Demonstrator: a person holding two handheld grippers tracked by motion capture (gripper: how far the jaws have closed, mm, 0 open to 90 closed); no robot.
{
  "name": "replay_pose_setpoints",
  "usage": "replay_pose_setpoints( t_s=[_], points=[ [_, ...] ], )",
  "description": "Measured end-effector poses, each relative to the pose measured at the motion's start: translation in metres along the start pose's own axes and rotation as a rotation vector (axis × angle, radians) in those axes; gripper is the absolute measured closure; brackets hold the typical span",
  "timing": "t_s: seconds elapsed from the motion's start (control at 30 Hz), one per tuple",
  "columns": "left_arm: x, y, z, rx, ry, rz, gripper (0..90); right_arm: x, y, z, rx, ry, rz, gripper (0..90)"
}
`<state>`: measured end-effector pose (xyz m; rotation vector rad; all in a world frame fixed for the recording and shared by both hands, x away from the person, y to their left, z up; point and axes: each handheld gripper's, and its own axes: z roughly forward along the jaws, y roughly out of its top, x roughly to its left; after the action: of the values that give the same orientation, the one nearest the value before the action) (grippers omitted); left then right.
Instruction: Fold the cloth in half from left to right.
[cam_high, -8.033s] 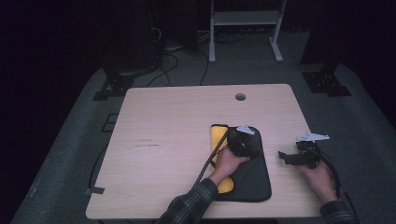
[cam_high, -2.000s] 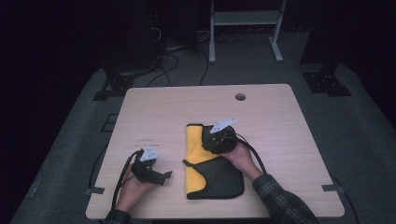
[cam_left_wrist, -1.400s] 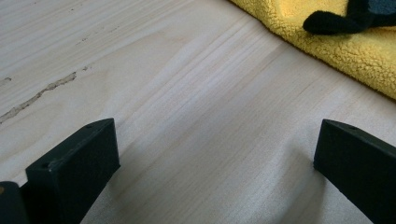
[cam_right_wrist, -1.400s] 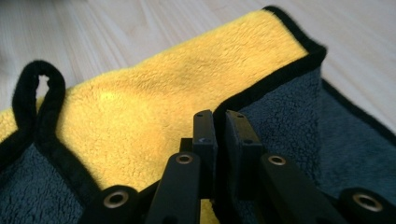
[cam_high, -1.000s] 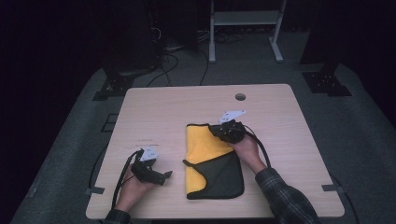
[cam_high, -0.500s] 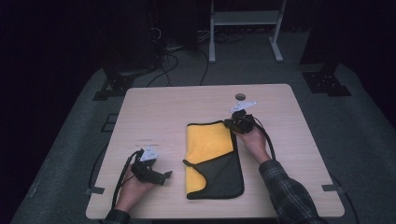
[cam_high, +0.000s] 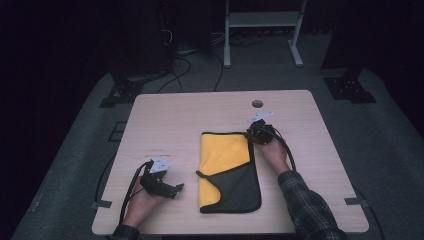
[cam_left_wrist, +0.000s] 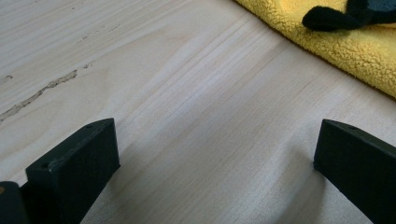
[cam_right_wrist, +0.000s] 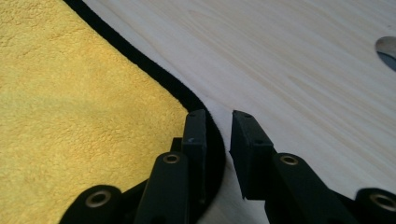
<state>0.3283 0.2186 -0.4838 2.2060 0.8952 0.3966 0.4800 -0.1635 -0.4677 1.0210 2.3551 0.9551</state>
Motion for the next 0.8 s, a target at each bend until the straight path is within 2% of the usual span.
replay_pose_setpoints(
  t_s=[0.2,0.3,0.37,0.53,0.7,0.8],
  points=[
    [0.000,0.000,0.000,0.002,0.000,0.001,0.0,-0.002,0.004,-0.015,-0.042,0.021,0.035,67.3],
    [0.000,0.000,0.000,-0.001,0.001,0.000,0.0,-0.002,0.006,-0.024,-0.061,0.062,0.066,65.5],
    [0.000,0.000,0.000,0.002,0.000,0.000,0.0,0.002,0.007,-0.030,-0.071,0.091,0.063,64.6],
    [0.000,0.000,0.000,-0.001,0.000,0.000,0.0,0.022,0.005,-0.041,-0.093,0.169,0.043,60.4],
    [0.000,0.000,0.000,0.003,0.000,0.001,0.0,0.050,-0.002,-0.046,-0.082,0.235,0.000,58.7],
    [0.000,0.000,0.000,0.006,-0.001,0.001,0.0,0.066,-0.002,-0.050,-0.079,0.299,-0.016,56.6]
  ],
)
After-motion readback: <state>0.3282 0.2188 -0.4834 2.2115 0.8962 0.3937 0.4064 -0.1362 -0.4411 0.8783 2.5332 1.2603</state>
